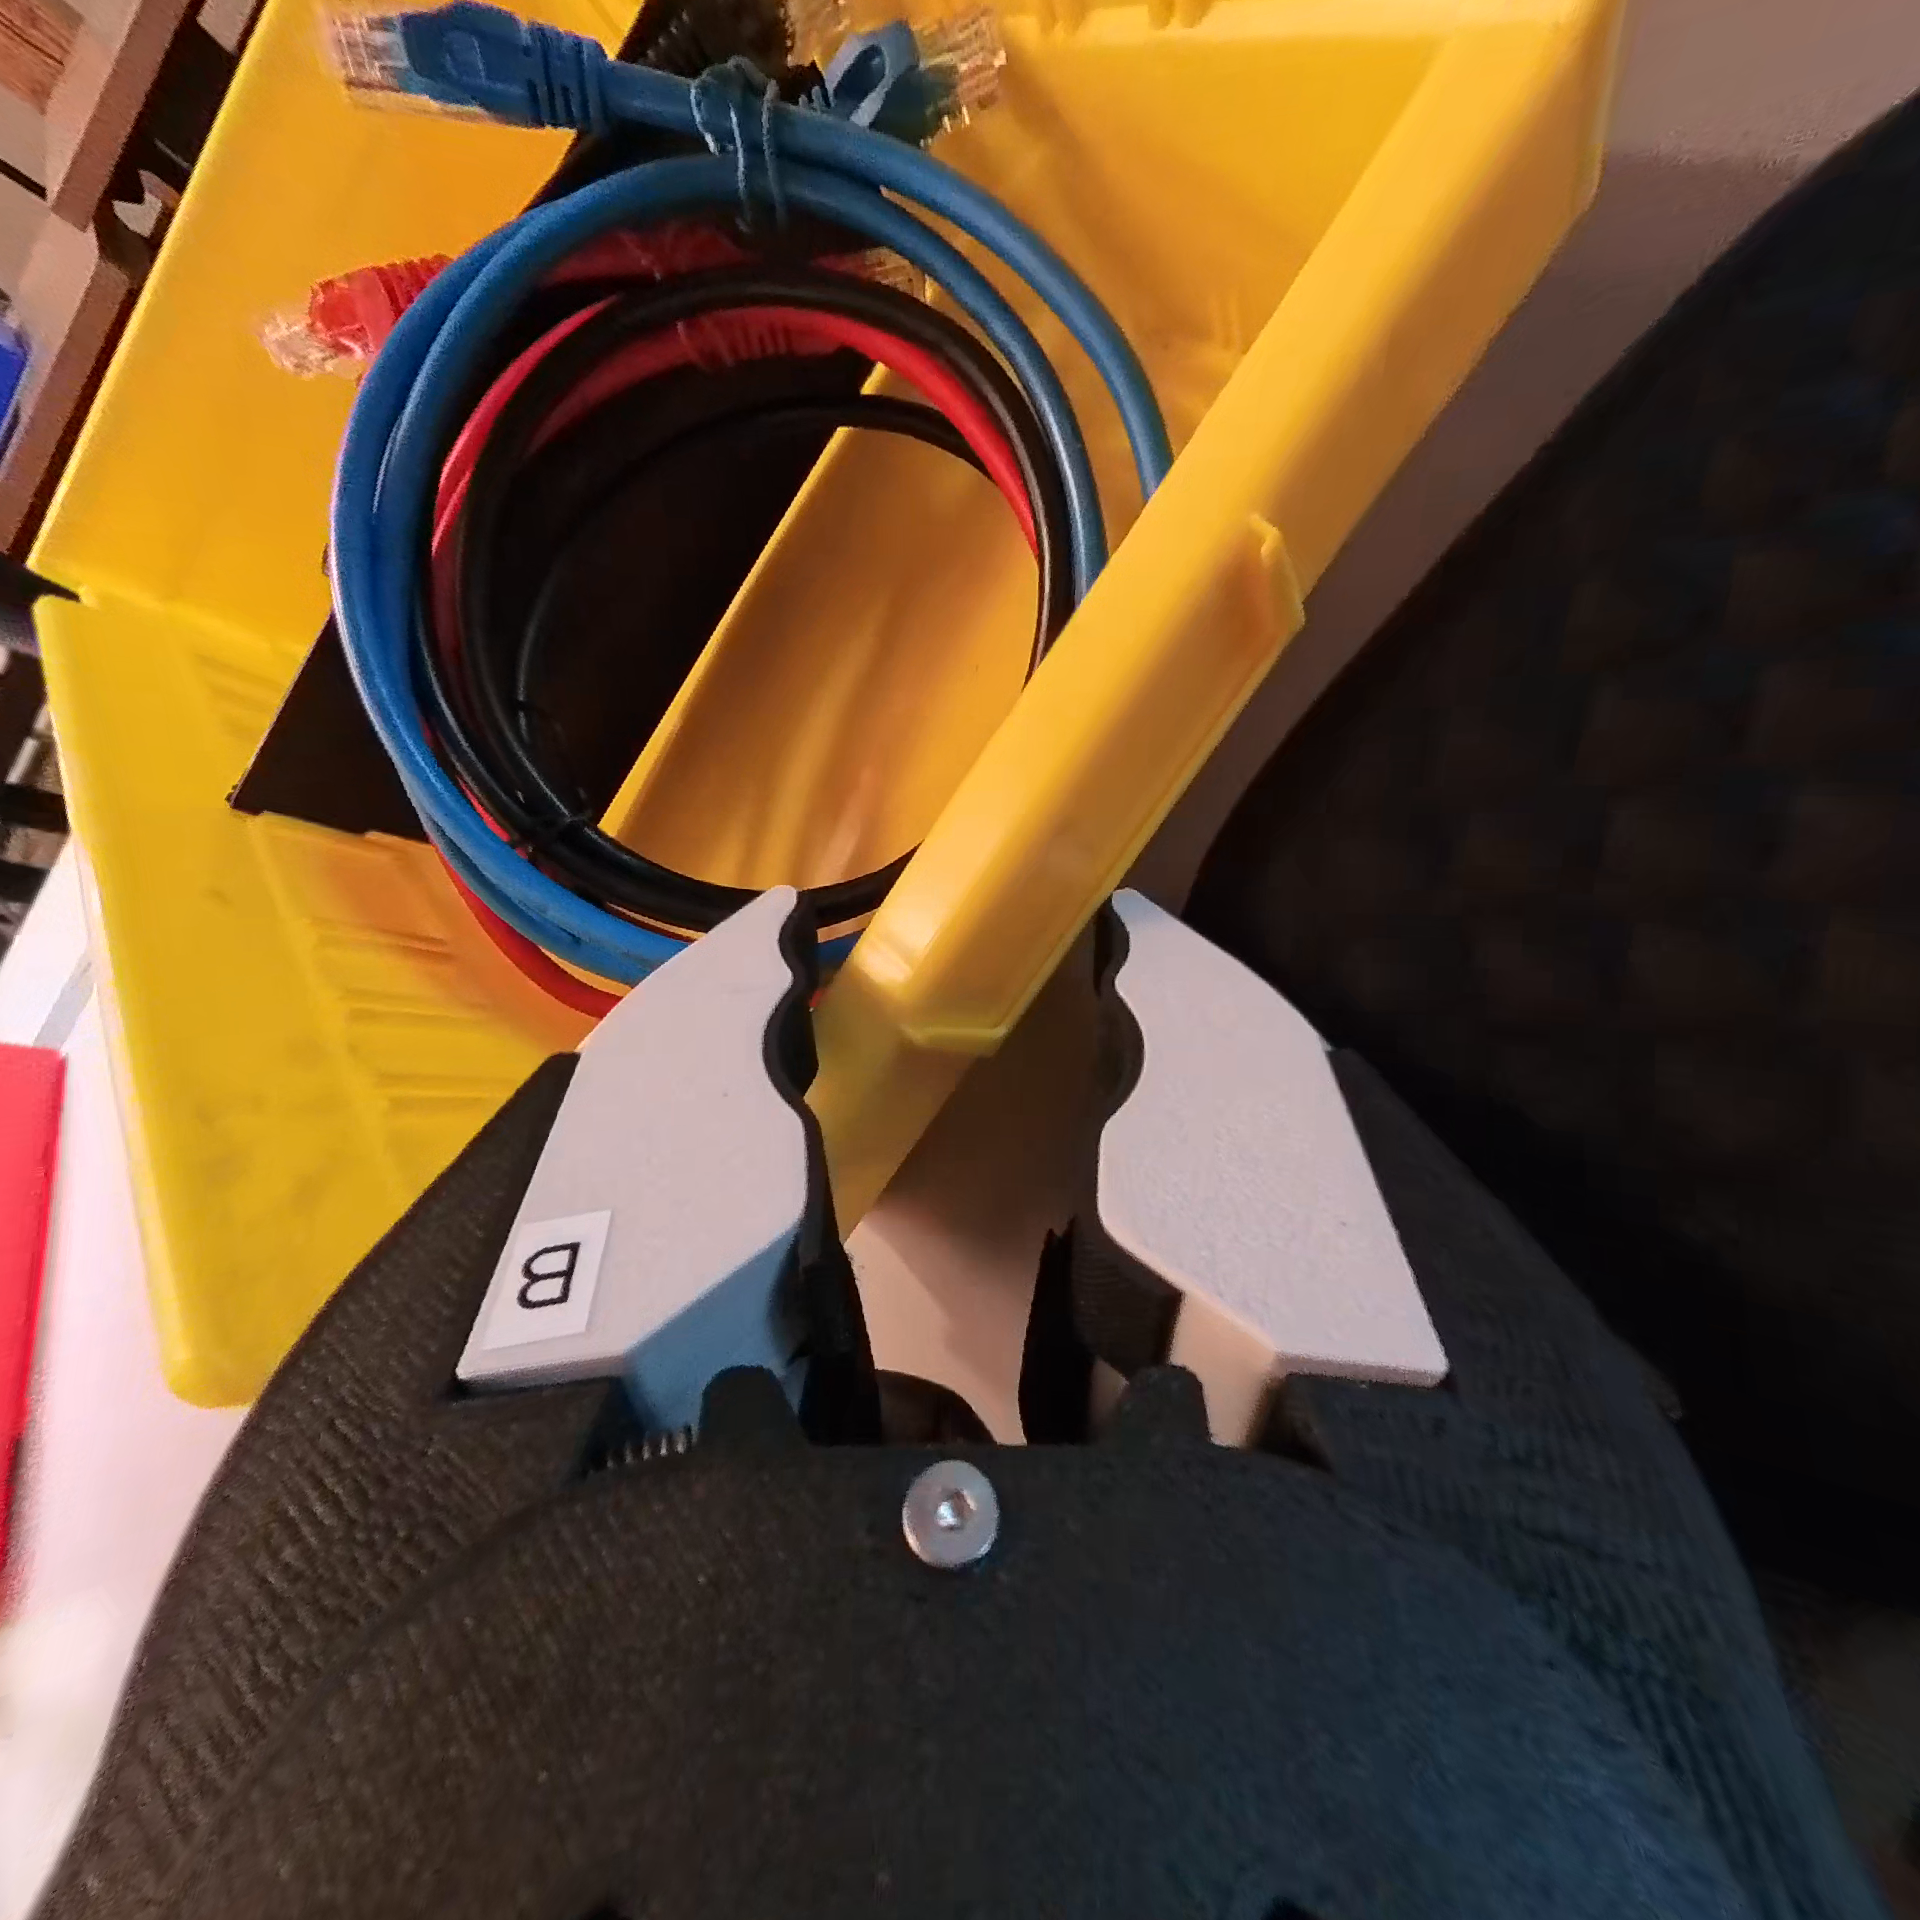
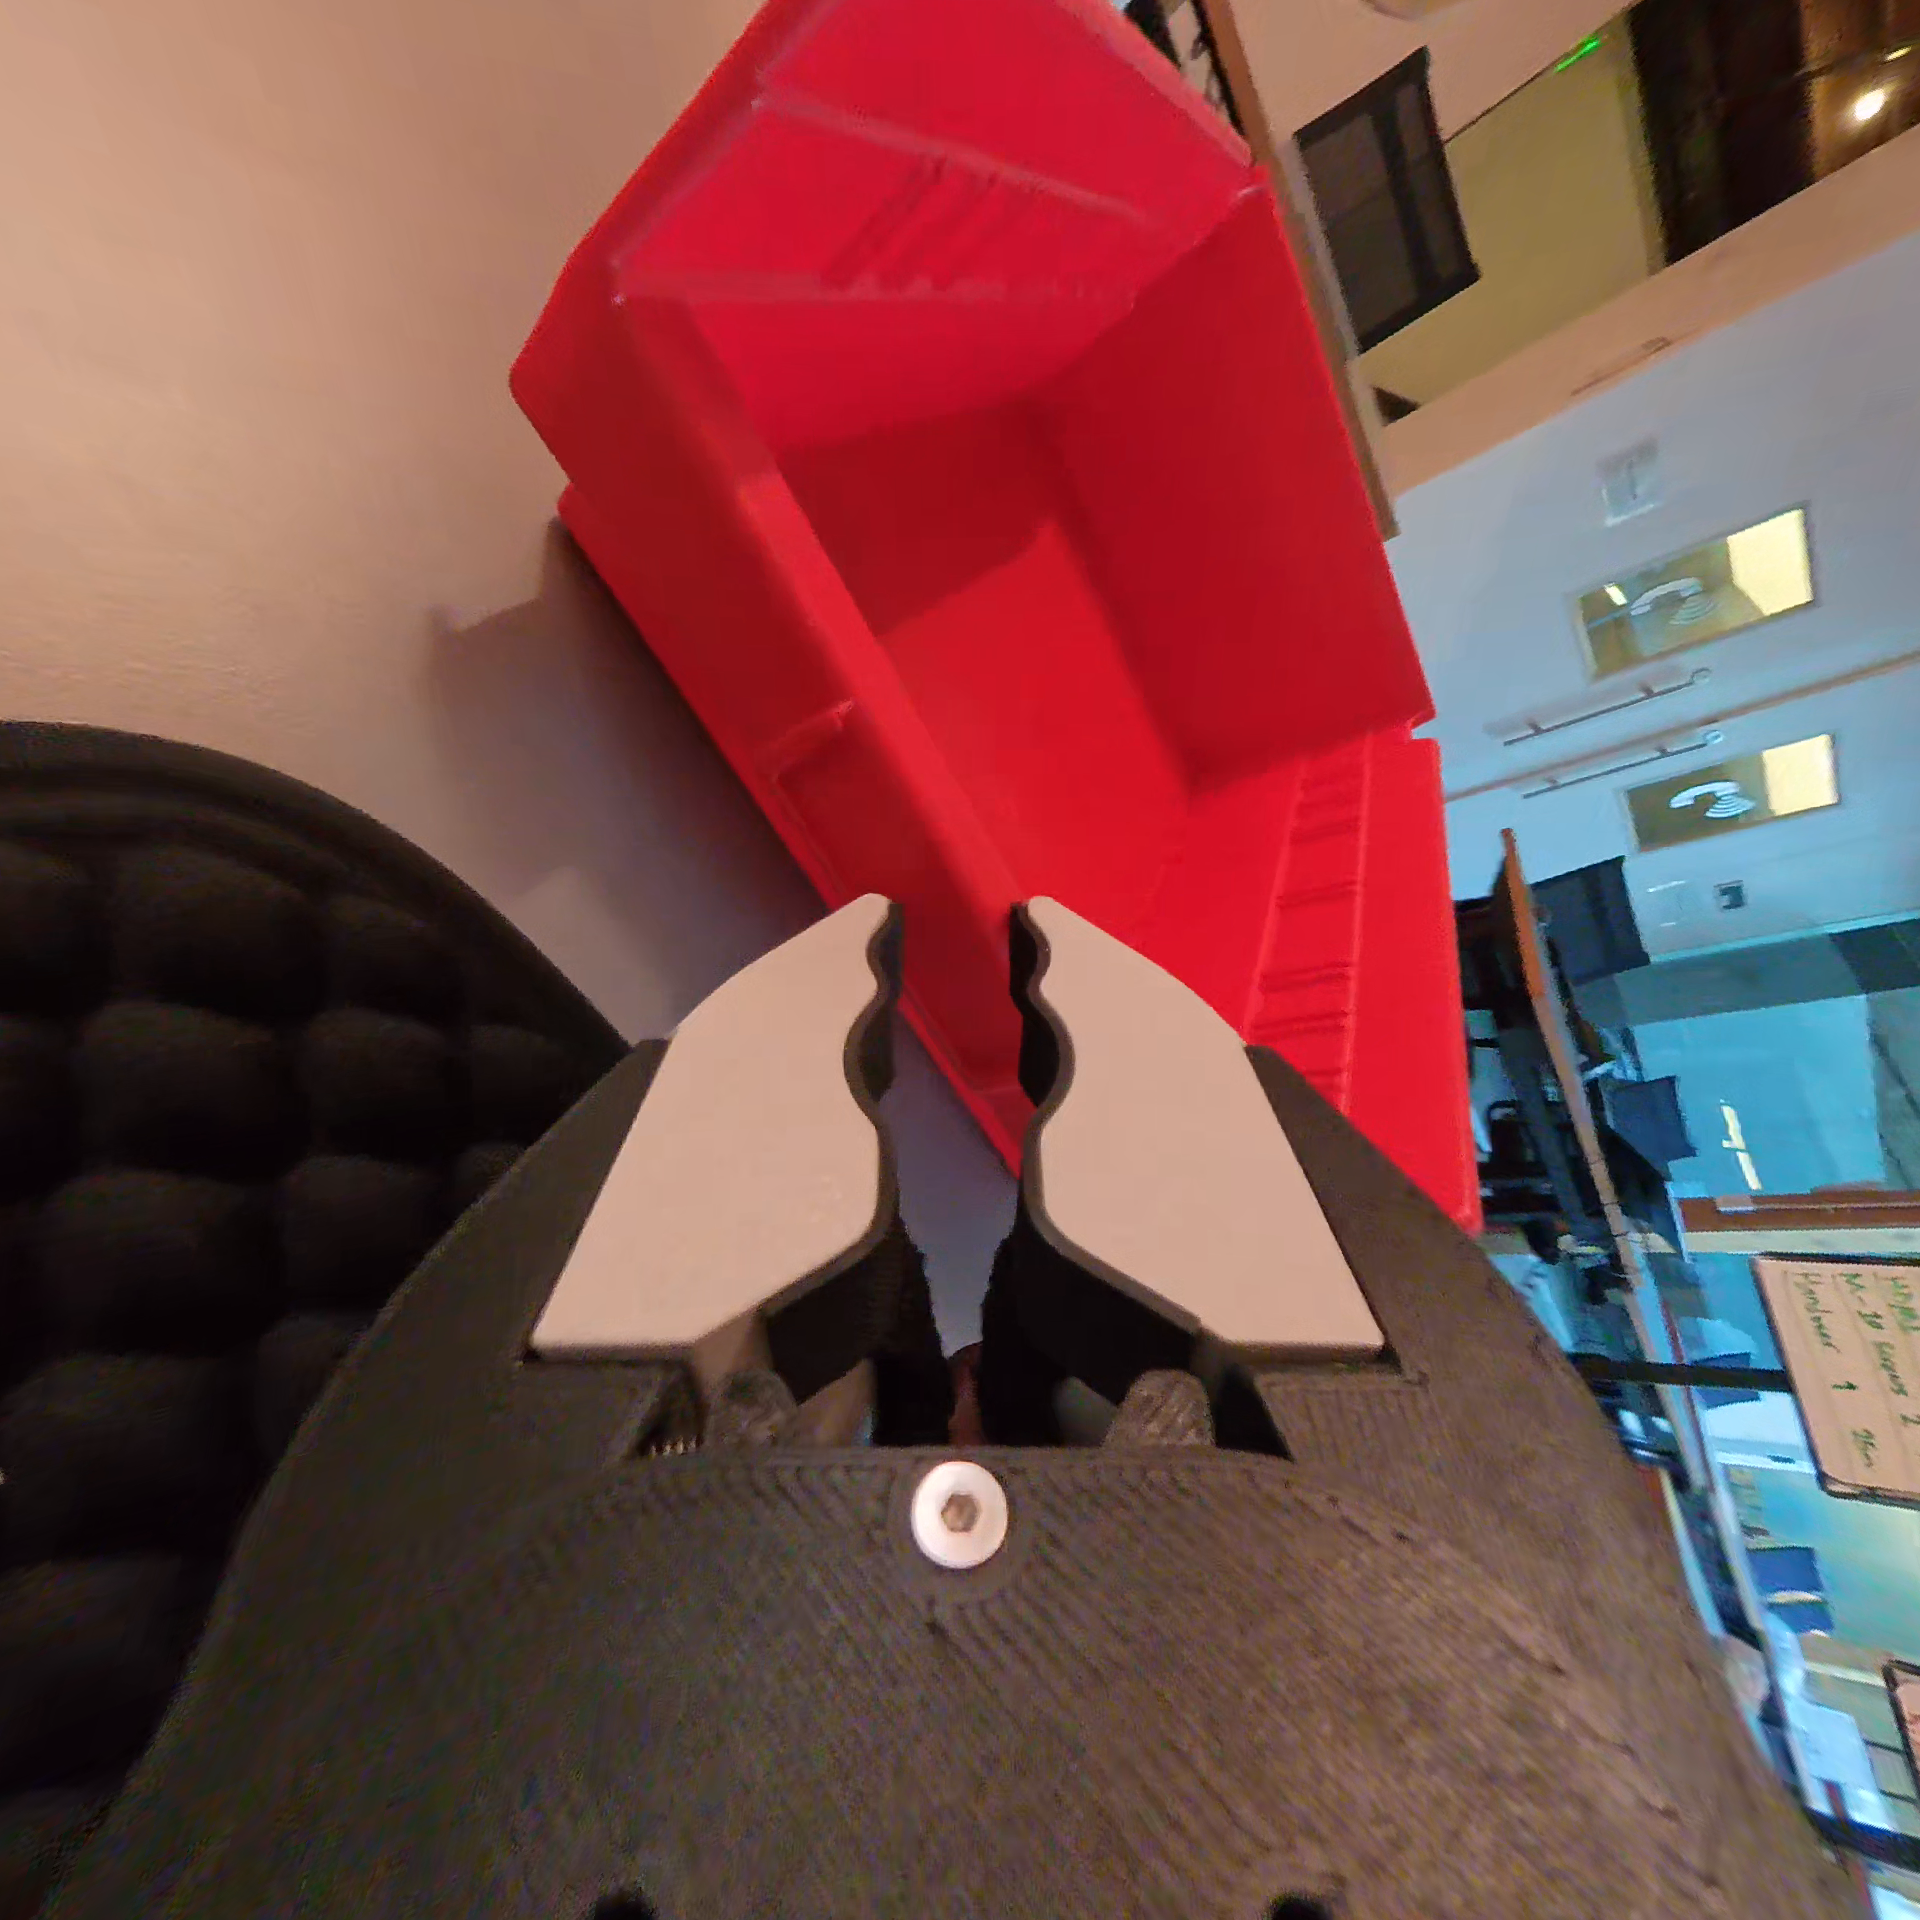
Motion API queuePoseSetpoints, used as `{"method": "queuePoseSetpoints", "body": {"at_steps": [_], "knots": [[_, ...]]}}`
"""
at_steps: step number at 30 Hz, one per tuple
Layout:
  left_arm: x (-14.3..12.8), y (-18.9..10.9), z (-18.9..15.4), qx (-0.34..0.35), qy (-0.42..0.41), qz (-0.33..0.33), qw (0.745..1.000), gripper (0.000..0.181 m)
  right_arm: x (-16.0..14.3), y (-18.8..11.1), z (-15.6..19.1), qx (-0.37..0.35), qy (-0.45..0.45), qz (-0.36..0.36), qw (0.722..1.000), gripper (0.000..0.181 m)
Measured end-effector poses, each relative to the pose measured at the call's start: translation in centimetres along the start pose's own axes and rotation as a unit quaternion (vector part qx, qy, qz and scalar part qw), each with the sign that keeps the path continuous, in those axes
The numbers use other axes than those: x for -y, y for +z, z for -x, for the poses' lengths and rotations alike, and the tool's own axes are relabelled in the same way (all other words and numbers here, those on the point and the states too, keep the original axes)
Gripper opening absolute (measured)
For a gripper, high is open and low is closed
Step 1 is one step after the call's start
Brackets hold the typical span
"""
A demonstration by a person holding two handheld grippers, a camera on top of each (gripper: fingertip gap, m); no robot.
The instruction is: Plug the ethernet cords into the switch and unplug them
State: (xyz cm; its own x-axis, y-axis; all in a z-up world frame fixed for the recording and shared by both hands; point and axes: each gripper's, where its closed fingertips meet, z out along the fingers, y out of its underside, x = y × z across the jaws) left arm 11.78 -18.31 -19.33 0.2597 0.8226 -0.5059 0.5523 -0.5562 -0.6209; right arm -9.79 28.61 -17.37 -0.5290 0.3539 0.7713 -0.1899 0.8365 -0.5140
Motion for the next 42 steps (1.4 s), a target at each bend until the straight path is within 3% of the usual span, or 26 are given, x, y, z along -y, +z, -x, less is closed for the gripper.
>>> {"method": "queuePoseSetpoints", "body": {"at_steps": [3,4,6,8,11,13,14,17,18,19,20,22,24,26,27,29,32,35,42], "knots": [[-1.7,-0.9,0.7,0.019,0.034,0.014,0.999,0.052,0.1,-0.3,0.2,0.024,0.015,-0.011,1.0,0.025],[-2.2,-1.3,0.9,0.024,0.038,0.024,0.999,0.052,0.8,-0.6,0.2,0.024,0.025,-0.039,0.999,0.027],[-1.6,-2.3,1.5,0.033,0.012,0.013,0.999,0.071,3.9,-2.1,-0.3,0.012,0.068,-0.143,0.987,0.031],[1.2,-3.4,1.7,0.028,-0.037,-0.046,0.998,0.085,8.1,-5.0,-0.8,0.013,0.12,-0.284,0.951,0.032],[8.6,-6.3,2.4,0.036,-0.108,-0.234,0.965,0.085,12.2,-9.4,-0.6,0.051,0.214,-0.461,0.86,0.032],[13.4,-9.1,2.4,0.03,-0.147,-0.379,0.913,0.085,13.4,-10.6,0.7,0.1,0.241,-0.525,0.81,0.042],[15.7,-10.8,2.4,0.031,-0.161,-0.466,0.869,0.085,13.7,-10.7,1.2,0.109,0.223,-0.526,0.813,0.055],[19.2,-15.2,1.1,0.038,-0.214,-0.693,0.688,0.067,13.6,-10.3,1.2,0.098,0.208,-0.52,0.823,0.055],[19.5,-14.8,0.1,0.03,-0.227,-0.717,0.658,0.059,13.6,-10.3,1.2,0.098,0.209,-0.521,0.822,0.054],[20.1,-13.3,-0.8,0.015,-0.249,-0.716,0.652,0.056,13.5,-10.3,1.2,0.1,0.21,-0.521,0.821,0.053],[21.3,-11.7,-2.4,-0.032,-0.253,-0.694,0.674,0.057,13.5,-10.3,1.3,0.104,0.21,-0.521,0.82,0.052],[23.3,-10.2,-7.5,-0.126,-0.145,-0.641,0.743,0.057,13.5,-10.2,1.4,0.113,0.211,-0.521,0.82,0.048],[23.5,-7.4,-9.9,-0.1,-0.063,-0.589,0.8,0.052,13.6,-10.2,1.7,0.12,0.206,-0.519,0.821,0.046],[22.6,-2.9,-11.5,-0.079,0.003,-0.474,0.877,0.05,13.7,-10.2,2.2,0.124,0.191,-0.519,0.824,0.044],[21.9,-0.9,-12.5,-0.082,0.043,-0.42,0.903,0.051,13.8,-10.2,2.5,0.127,0.179,-0.518,0.827,0.044],[21.2,0.5,-15.2,-0.092,0.143,-0.366,0.915,0.051,14.0,-10.3,3.4,0.133,0.15,-0.515,0.833,0.043],[19.0,2.3,-18.6,-0.106,0.293,-0.297,0.903,0.051,14.2,-10.3,4.8,0.14,0.104,-0.51,0.842,0.043],[18.8,3.3,-18.5,-0.089,0.299,-0.264,0.913,0.049,14.2,-10.1,5.9,0.141,0.063,-0.503,0.851,0.042],[18.8,3.3,-18.4,-0.081,0.302,-0.266,0.912,0.049,13.8,-8.9,9.3,0.127,-0.079,-0.46,0.875,0.041]]}}
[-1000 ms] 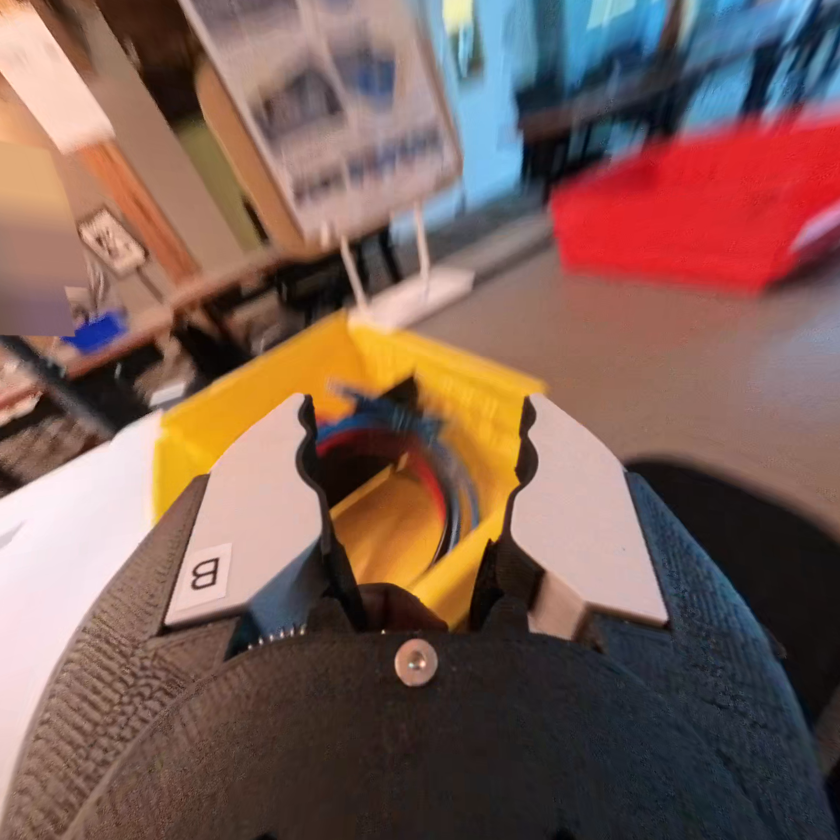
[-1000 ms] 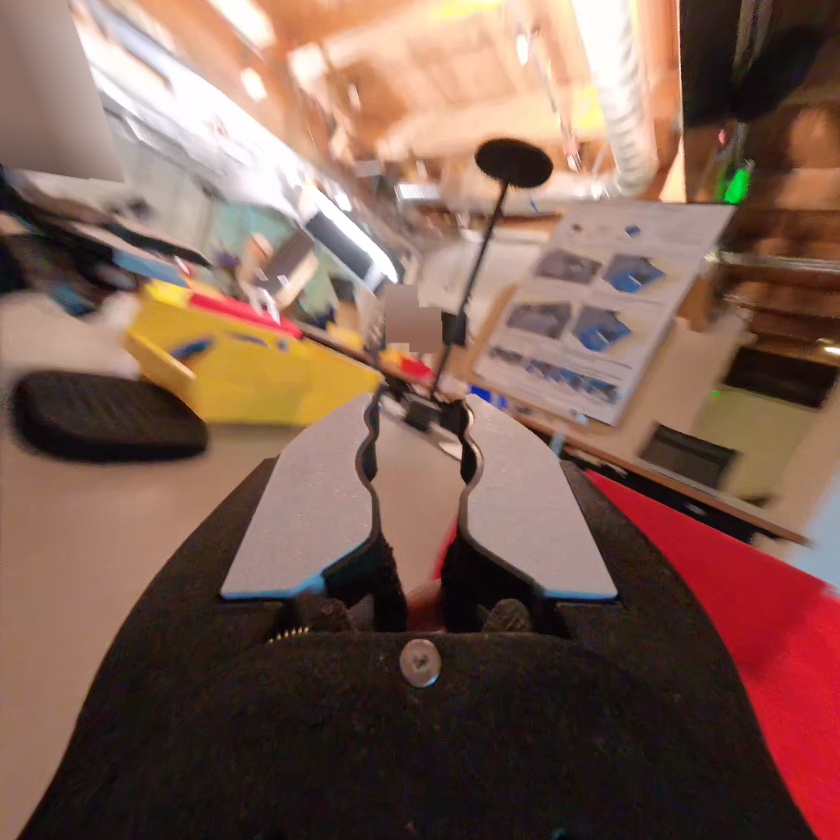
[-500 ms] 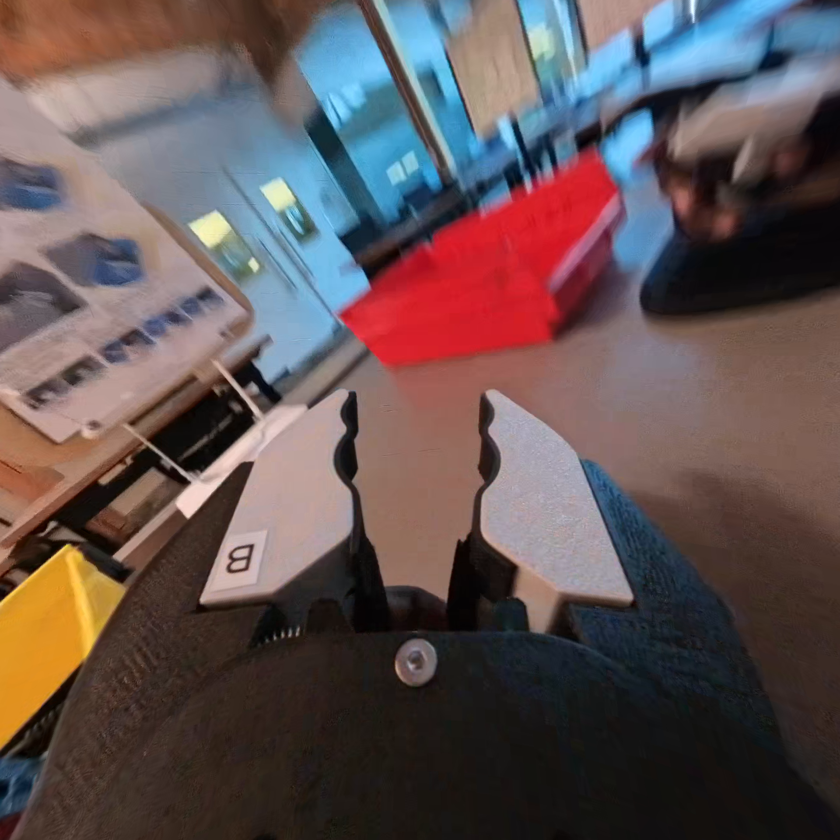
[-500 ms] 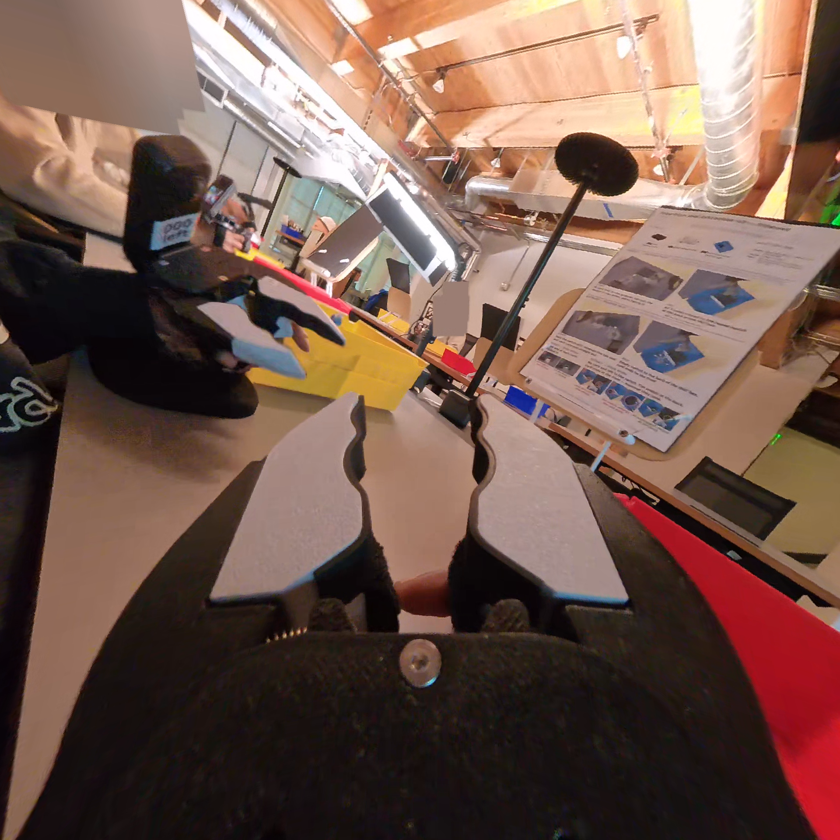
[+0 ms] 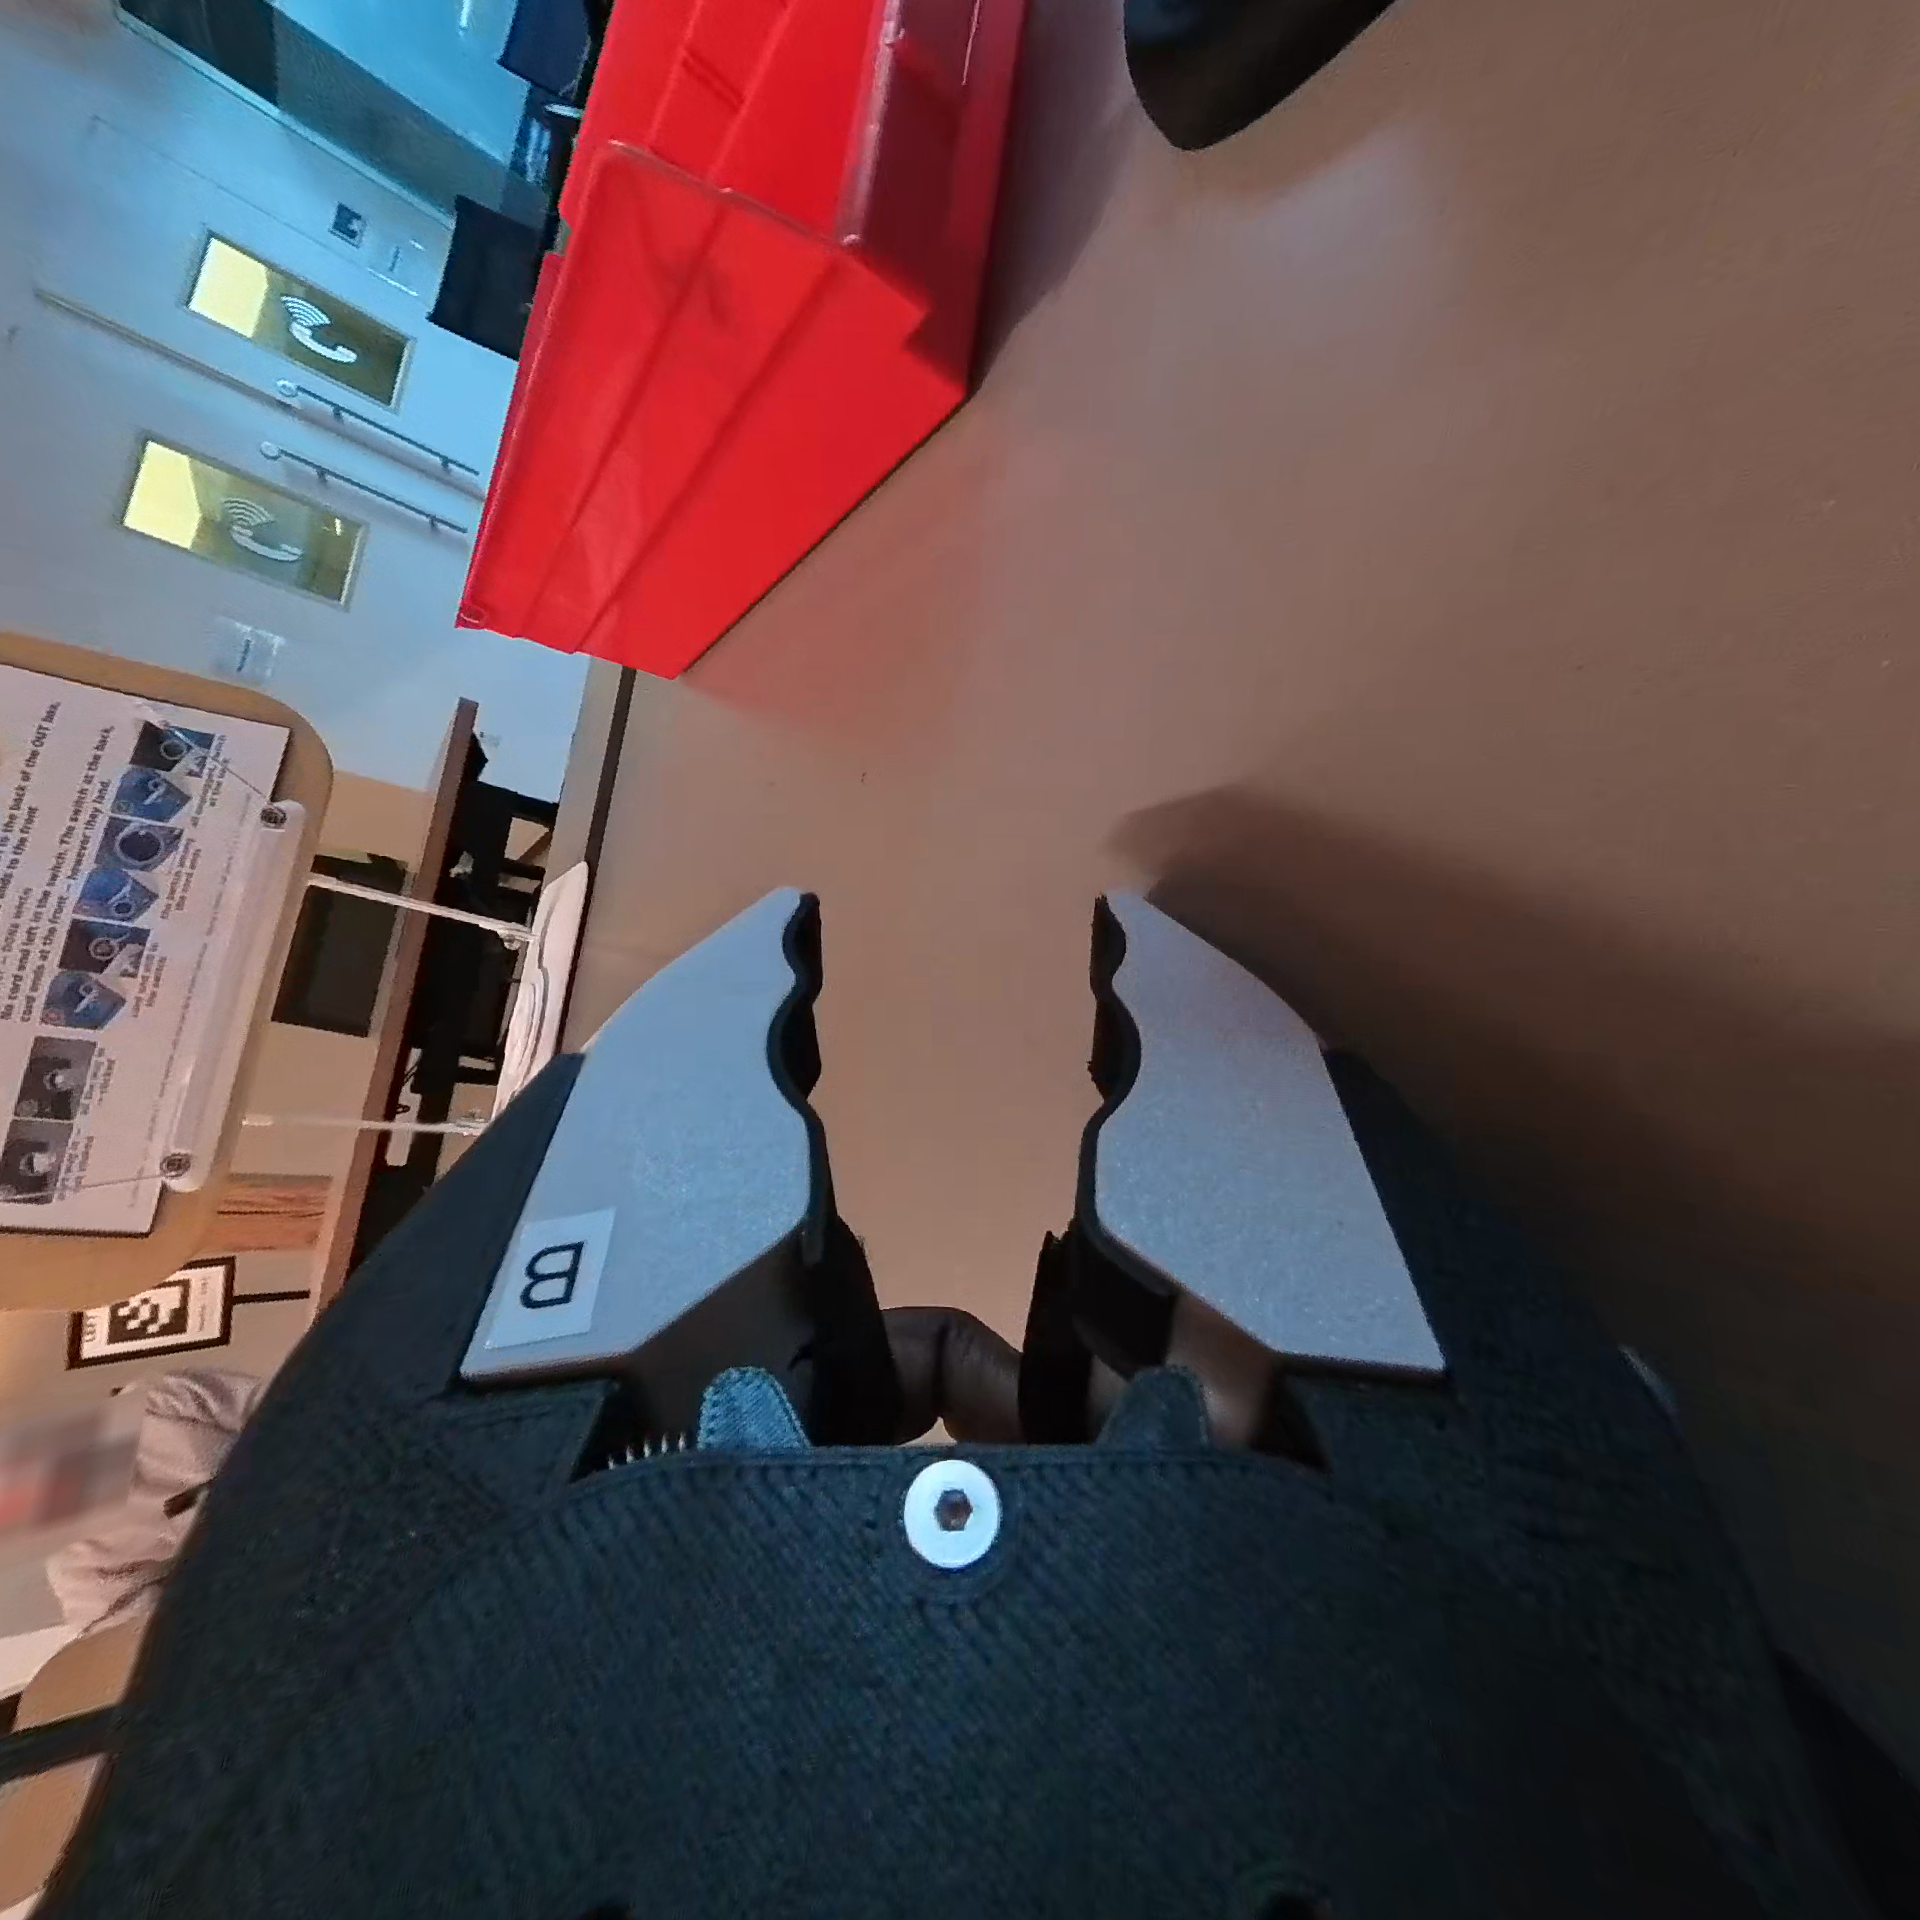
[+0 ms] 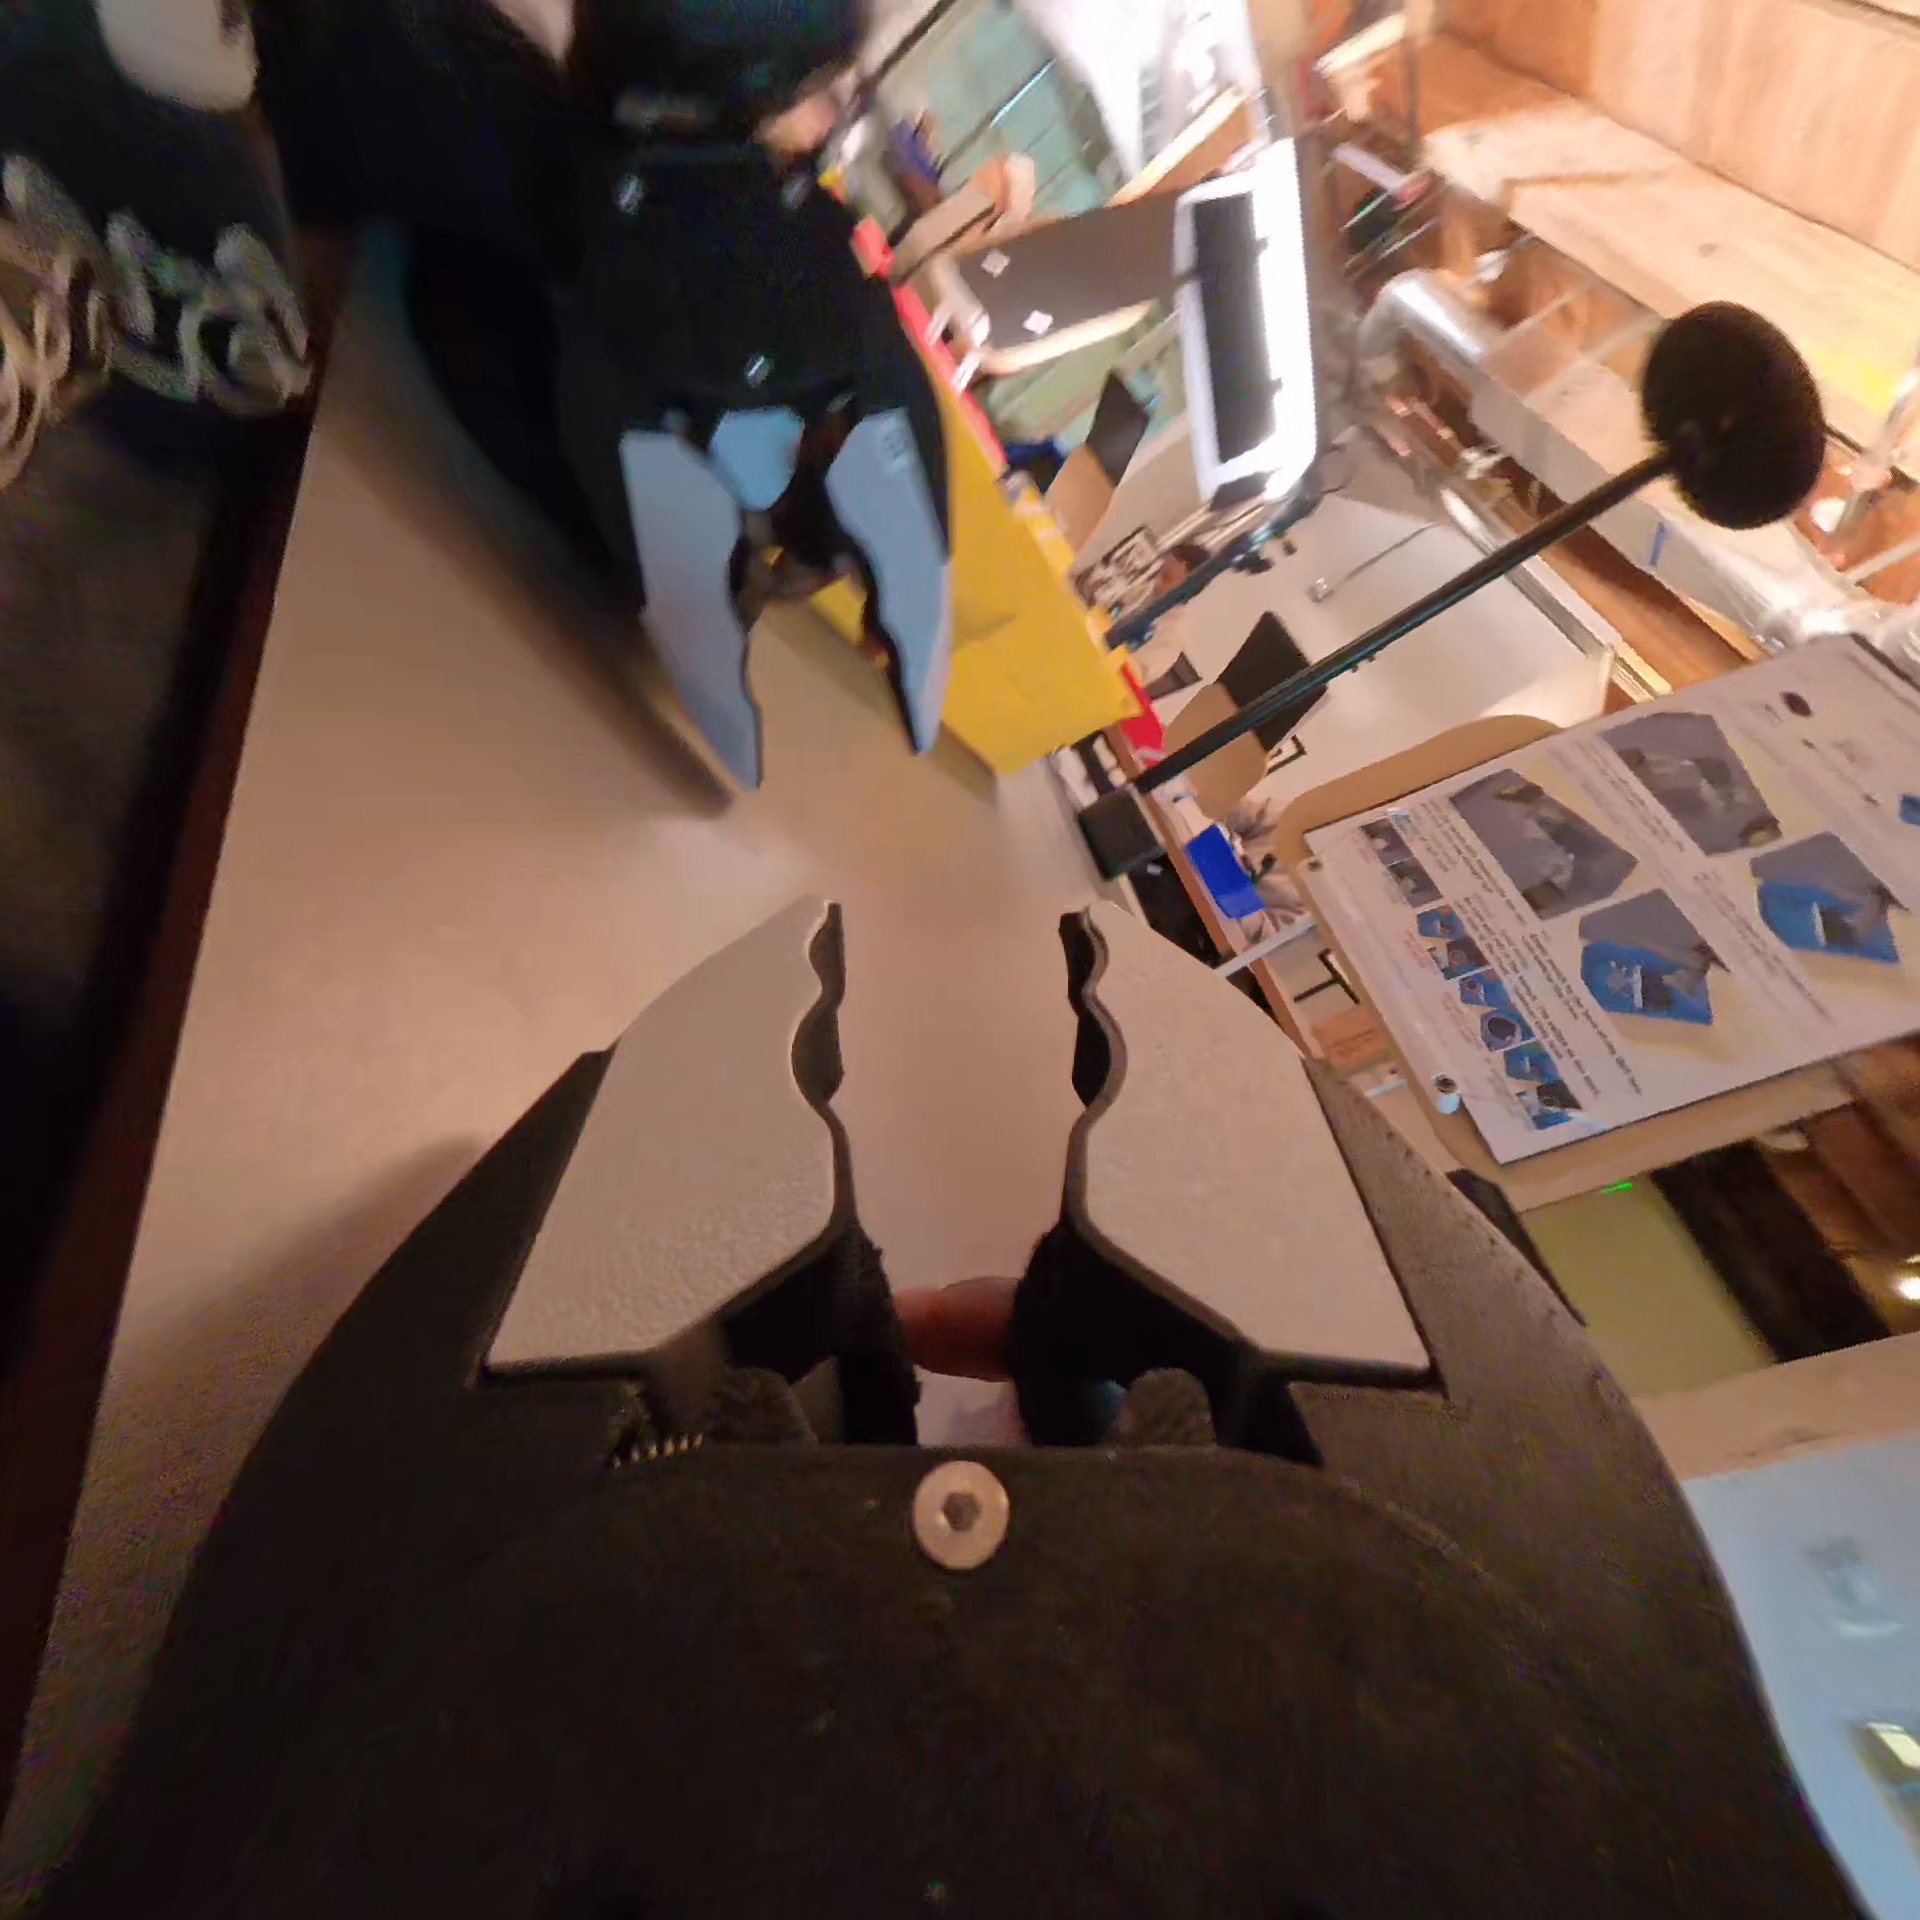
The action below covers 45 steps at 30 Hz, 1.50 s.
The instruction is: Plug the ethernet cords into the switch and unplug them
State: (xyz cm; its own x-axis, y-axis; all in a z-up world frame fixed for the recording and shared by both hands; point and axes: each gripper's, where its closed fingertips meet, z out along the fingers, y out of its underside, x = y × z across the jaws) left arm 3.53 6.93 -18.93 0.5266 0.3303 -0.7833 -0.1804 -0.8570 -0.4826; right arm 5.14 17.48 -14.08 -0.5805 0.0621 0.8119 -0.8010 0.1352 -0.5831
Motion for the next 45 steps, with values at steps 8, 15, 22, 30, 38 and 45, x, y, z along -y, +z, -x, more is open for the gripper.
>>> {"method": "queuePoseSetpoints", "body": {"at_steps": [8,15,22,30,38,45], "knots": [[-0.3,0.3,0.0,0.009,0.013,0.018,1.0,0.049,-1.8,1.0,1.7,0.02,-0.1,0.073,0.992,0.021],[-0.4,0.3,0.0,0.014,0.017,0.022,1.0,0.047,-1.8,1.0,1.8,0.018,-0.112,0.078,0.99,0.018],[-0.2,0.2,-0.1,0.007,0.01,0.015,1.0,0.047,-1.9,1.1,1.8,0.018,-0.118,0.082,0.989,0.017],[4.4,-6.3,6.0,0.042,-0.19,-0.141,0.971,0.059,-1.9,1.2,1.8,0.018,-0.118,0.084,0.989,0.017],[-4.5,-18.5,25.4,0.289,-0.328,-0.095,0.894,0.059,-2.1,1.3,1.8,0.017,-0.118,0.09,0.989,0.017],[-21.5,-12.7,24.9,0.157,-0.6,0.212,0.755,0.085,-2.4,1.5,1.7,0.016,-0.119,0.103,0.987,0.016]]}}
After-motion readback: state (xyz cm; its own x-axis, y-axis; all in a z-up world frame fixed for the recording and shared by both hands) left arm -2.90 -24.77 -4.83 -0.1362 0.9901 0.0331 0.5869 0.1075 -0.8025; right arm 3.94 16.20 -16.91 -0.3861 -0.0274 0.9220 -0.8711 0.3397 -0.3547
